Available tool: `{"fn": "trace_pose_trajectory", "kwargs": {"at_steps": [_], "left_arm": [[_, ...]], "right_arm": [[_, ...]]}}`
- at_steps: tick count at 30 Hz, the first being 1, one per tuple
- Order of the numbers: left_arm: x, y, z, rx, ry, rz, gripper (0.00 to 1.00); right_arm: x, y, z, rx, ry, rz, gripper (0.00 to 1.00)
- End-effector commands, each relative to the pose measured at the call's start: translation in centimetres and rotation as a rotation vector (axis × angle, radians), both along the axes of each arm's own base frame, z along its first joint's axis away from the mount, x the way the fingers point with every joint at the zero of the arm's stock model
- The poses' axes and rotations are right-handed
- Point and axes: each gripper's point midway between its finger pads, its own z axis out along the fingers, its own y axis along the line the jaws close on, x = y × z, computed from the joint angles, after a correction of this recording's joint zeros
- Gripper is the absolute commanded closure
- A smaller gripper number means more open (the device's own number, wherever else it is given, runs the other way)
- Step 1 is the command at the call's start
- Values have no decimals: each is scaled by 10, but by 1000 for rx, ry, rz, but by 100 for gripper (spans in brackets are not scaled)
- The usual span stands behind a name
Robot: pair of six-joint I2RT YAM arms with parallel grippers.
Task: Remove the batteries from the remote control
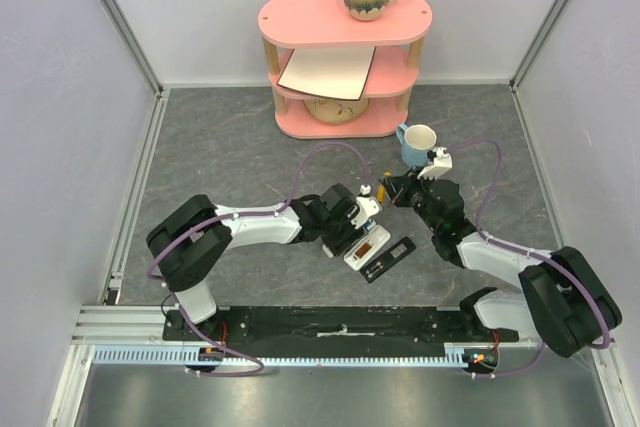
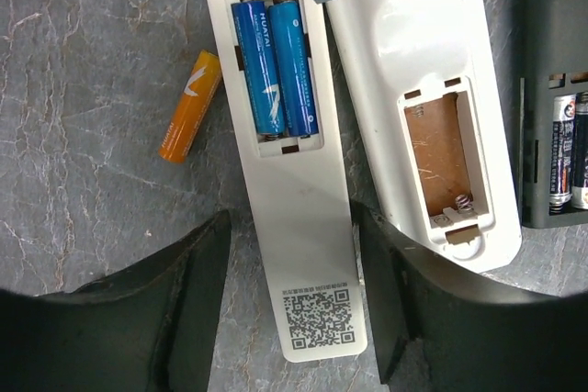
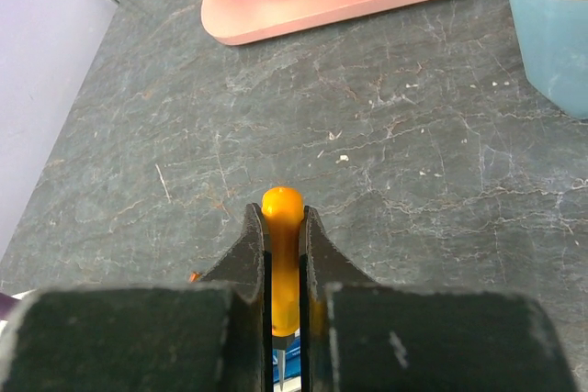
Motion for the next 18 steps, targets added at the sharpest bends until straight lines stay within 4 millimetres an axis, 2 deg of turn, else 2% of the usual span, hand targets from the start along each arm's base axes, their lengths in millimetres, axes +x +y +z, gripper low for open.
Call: {"fn": "trace_pose_trajectory", "kwargs": {"at_steps": [1,3,5,7,13,18], "left_arm": [[-5,4,-13,17,42,35,42],[-6,3,-18,24,56,30,52],[-7,0,-20,13,64,13,67],[-8,-1,-25,11,75,8,77],[-9,-3,-33,22,99,1,85],[-8,-2,-35,23,98,3,87]], "right_arm": [[15,1,18,10,-70,-19,100],[20,3,21,15,-85,-22,100],[25,5,18,12,-93,-21,100],[31,6,21,12,-128,-25,100],[34,7,36,42,-202,-18,100],[33,-5,29,10,-197,-55,100]]}}
